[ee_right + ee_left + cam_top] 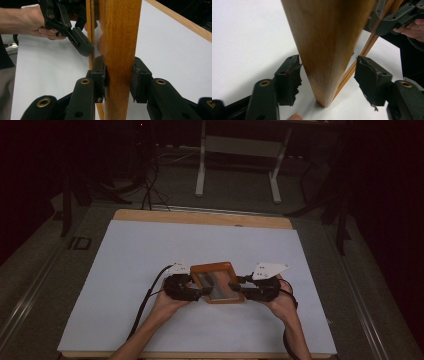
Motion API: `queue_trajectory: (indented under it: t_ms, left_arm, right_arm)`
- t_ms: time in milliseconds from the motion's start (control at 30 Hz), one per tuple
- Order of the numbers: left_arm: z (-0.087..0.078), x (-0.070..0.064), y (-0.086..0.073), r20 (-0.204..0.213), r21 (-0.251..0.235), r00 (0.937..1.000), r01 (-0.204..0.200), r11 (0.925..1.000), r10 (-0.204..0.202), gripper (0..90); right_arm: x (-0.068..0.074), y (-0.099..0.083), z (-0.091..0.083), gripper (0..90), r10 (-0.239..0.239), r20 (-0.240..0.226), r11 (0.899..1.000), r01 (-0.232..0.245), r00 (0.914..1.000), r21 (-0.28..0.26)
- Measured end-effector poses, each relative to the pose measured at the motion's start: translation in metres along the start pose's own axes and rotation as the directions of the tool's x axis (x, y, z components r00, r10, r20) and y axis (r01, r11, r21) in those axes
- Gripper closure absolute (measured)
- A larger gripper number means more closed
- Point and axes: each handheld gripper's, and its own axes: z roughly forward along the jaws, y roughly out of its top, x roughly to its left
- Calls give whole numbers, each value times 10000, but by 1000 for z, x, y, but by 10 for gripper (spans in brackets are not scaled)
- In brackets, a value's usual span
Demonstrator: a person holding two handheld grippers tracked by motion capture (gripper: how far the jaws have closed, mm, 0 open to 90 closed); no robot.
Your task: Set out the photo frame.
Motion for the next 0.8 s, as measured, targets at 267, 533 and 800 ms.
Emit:
queue_trajectory:
  t_ms: [267, 533, 800]
  left_arm:
    - [6, -7, 1, -165, -7, 9996, -217, 9998, 217, 449]
    - [7, -11, 3, -273, 70, 9995, -164, 9998, 165, 483]
    - [7, -14, 5, -257, 65, 9990, -365, 9993, 367, 530]
  right_arm:
    - [-1, -1, 0, 681, 77, -8, 10000, -77, 10000, -5]
    - [-5, -6, -3, 667, 280, 5, 9996, -280, 9996, 91]
    - [-10, -12, -4, 642, 700, -70, 9975, -699, 9975, 118]
